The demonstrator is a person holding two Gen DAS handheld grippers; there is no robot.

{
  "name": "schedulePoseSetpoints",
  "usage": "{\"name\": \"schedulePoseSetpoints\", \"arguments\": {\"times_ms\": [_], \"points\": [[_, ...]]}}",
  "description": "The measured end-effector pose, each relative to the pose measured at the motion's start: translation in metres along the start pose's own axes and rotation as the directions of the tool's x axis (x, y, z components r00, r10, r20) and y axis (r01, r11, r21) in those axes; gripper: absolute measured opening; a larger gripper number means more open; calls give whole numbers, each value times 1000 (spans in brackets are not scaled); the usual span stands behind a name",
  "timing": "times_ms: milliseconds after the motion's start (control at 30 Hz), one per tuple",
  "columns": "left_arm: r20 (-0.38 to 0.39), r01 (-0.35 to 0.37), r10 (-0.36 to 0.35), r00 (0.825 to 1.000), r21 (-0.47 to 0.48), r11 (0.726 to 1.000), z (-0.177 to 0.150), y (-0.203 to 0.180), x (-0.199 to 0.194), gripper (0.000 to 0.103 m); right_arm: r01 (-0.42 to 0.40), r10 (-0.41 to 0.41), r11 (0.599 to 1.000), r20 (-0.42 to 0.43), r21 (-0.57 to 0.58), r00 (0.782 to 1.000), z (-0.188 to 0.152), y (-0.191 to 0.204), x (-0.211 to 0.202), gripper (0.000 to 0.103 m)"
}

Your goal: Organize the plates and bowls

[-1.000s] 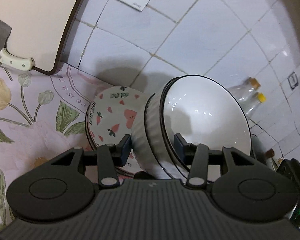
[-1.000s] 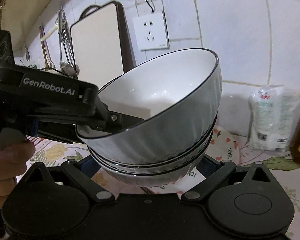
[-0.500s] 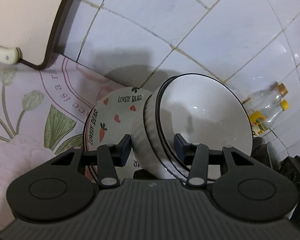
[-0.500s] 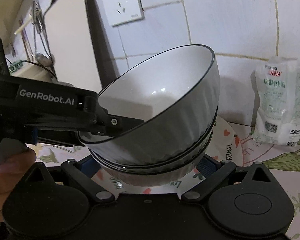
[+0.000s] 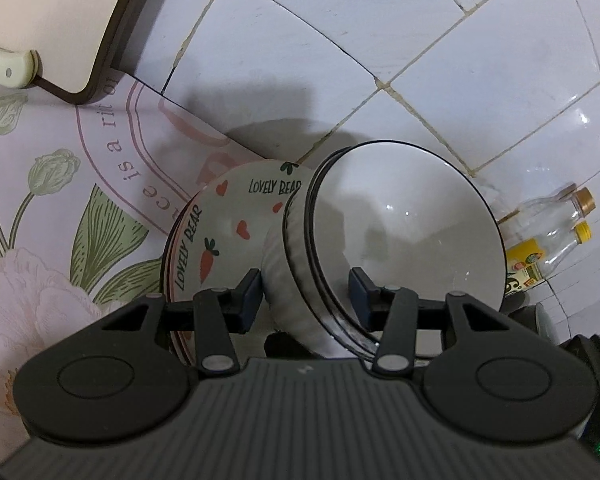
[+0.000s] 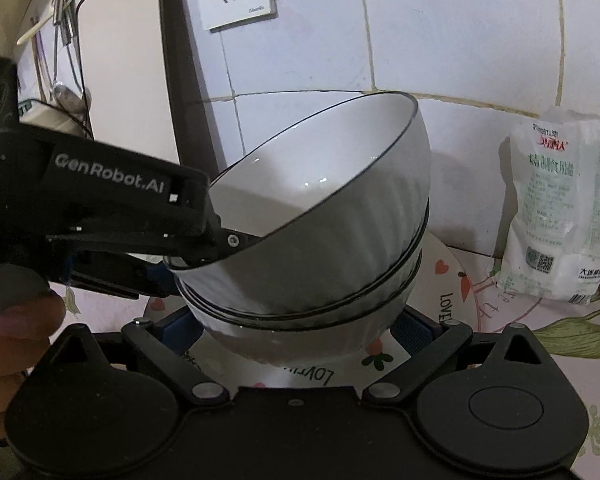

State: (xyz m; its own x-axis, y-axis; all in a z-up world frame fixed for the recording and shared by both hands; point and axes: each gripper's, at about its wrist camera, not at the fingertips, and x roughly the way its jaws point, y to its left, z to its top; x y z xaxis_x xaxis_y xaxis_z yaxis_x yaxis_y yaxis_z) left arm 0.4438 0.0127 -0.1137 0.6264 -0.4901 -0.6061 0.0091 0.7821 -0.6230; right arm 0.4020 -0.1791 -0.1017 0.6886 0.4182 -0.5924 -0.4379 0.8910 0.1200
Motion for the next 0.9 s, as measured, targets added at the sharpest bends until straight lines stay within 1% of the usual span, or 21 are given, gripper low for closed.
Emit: {"name": "schedulePoseSetpoints", "arguments": {"times_ms": [67,133,167,200,267,300,333,433,500,567,667,867,900], "points": [[0,-10,10,1000,-1,1000,-1,-1,0,45,7,-7,1000,-9,-15,1000,0,2,3,101],[-15,-23,22,1000,-27,999,0,-1,0,45,20,-20,999,-14,-32,1000,-1,6,6,101],[-20,-31,30,999,-40,999,1,-2,-1,45,28,-28,999,-1,-37,1000,-3,8,7,101],[-23,-39,38,999,-32,999,0,-5,-2,46,33,-33,999,3,-34,999,-3,9,8,101],[-27,-59,59,998,-12,998,-1,-9,-5,50,39,-39,999,2,-32,999,-3,10,8,101],[-24,-62,62,998,-11,998,-2,-10,-8,55,43,-43,999,0,-30,999,-2,11,8,101],[-16,-62,61,998,-7,998,-3,-12,-12,56,47,-47,999,2,-25,999,-2,12,5,101],[35,-84,83,996,31,996,-7,-19,-31,57,70,-69,997,14,-28,997,-6,17,-8,101],[75,-102,97,992,56,993,-11,-24,-45,58,95,-94,995,46,-33,995,-9,21,-21,101],[114,-111,101,988,80,991,-15,-30,-61,59,103,-99,994,82,-41,992,-13,26,-37,101],[169,-116,95,981,121,986,-25,-38,-88,62,110,-105,993,109,-37,989,-20,31,-60,101],[231,-145,98,968,196,970,-46,-53,-131,65,126,-120,992,152,-30,981,-31,43,-103,101],[237,-147,95,967,209,967,-50,-55,-136,66,119,-112,992,164,-35,980,-32,45,-112,101]]}}
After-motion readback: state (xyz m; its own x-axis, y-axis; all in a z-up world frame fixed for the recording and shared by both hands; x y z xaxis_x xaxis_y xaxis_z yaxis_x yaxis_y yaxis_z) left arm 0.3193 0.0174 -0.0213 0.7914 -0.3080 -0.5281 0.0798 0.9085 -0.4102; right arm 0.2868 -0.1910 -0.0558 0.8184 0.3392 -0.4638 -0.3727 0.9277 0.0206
